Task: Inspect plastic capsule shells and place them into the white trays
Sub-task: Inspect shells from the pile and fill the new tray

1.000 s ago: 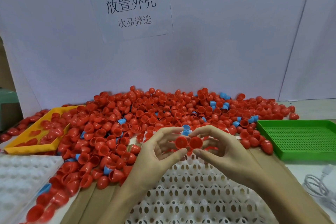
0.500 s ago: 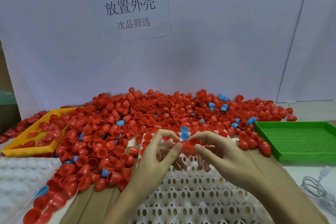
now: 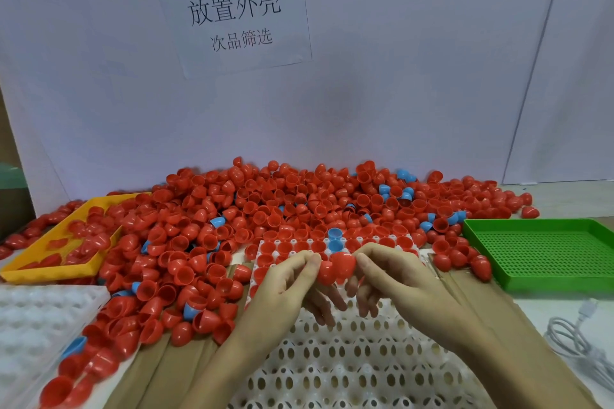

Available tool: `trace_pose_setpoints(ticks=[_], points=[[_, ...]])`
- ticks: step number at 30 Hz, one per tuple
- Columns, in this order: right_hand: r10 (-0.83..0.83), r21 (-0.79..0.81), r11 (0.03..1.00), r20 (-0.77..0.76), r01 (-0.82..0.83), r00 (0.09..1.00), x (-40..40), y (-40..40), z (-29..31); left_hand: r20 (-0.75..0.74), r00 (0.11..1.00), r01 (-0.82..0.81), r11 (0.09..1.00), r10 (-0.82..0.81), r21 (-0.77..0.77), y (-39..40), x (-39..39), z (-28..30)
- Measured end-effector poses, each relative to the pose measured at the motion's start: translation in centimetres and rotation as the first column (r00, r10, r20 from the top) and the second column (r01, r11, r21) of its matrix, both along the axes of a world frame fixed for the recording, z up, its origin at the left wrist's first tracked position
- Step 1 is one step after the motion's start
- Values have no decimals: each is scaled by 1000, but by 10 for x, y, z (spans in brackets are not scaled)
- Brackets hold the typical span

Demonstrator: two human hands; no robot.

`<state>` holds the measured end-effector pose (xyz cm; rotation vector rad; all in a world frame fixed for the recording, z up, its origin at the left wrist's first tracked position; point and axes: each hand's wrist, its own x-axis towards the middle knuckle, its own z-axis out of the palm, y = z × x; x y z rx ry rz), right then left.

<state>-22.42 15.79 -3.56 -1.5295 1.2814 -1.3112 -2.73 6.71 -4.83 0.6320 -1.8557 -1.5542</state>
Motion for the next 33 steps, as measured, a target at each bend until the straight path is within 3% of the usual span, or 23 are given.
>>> trace_pose_setpoints(ticks=[5,11,16,20,23,28,31,33], points=[[-4,-4,1000,65,4,998,2,-1,-2,2,1000,14,1000,-14,17,1,0,2],[-5,-59,998,37,7,999,9,-2,-9,-8,998,60,998,-60,15,0,4,3],[-120,-176,980,-154,92,981,15,-3,-15,29,1000,-5,997,7,-72,-3,6,5],[-279,-359,925,-413,127,867,19,-5,-21,82,996,-23,993,33,-118,-5,10,7],[-295,-409,908,-468,92,833,20,-6,-24,67,998,-11,993,19,-114,-9,14,9],[-271,-358,929,-489,93,829,19,-7,-28,78,996,-37,991,47,-127,-13,18,10],[-299,-342,928,-457,145,838,15,-8,-26,79,980,-157,952,183,-263,-20,20,9],[-338,-349,917,-426,193,839,10,-7,-23,117,931,-251,839,345,-482,-27,26,6]])
